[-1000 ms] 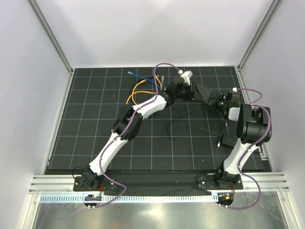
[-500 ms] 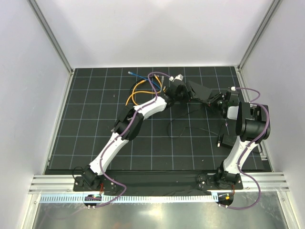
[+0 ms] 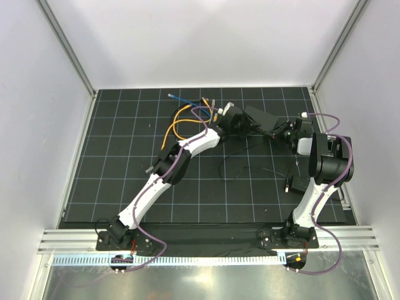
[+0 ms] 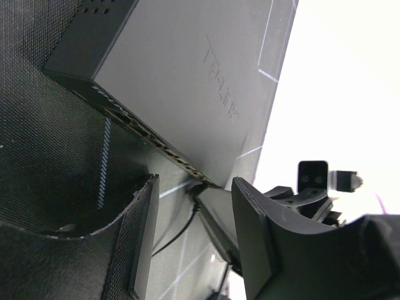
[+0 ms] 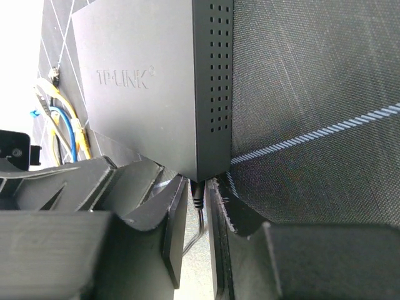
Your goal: Pull the plug from the switch port
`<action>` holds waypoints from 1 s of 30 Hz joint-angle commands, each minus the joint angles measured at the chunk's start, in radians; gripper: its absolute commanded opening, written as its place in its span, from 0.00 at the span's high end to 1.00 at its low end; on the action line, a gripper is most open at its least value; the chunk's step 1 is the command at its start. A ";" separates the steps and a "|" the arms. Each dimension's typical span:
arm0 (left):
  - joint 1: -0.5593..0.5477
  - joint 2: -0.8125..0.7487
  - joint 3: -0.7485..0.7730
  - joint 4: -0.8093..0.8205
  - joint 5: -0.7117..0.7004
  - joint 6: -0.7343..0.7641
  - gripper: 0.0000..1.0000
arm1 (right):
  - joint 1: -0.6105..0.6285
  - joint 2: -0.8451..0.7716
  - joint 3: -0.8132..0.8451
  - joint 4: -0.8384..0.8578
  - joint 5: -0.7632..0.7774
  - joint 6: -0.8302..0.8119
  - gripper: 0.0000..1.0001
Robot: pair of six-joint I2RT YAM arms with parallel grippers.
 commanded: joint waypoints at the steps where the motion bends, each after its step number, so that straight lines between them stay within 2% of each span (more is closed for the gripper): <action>1: 0.000 0.020 0.035 0.050 0.005 -0.074 0.47 | 0.002 0.015 0.027 -0.042 0.011 -0.057 0.74; 7: 0.000 0.040 0.052 0.086 0.022 -0.091 0.51 | 0.002 0.022 0.041 -0.087 -0.018 -0.082 0.83; 12: 0.000 0.054 0.050 0.109 0.056 -0.108 0.53 | 0.003 0.017 0.044 -0.101 -0.063 -0.091 0.84; 21: -0.003 0.121 0.127 0.109 0.102 -0.125 0.63 | 0.008 0.052 0.044 -0.108 -0.073 -0.093 0.90; 24: -0.001 0.153 0.168 0.113 0.113 -0.145 0.67 | 0.017 0.067 0.061 -0.136 -0.078 -0.106 0.99; 30: -0.004 0.222 0.247 0.121 0.157 -0.183 0.71 | 0.049 0.075 0.094 -0.194 -0.089 -0.148 0.99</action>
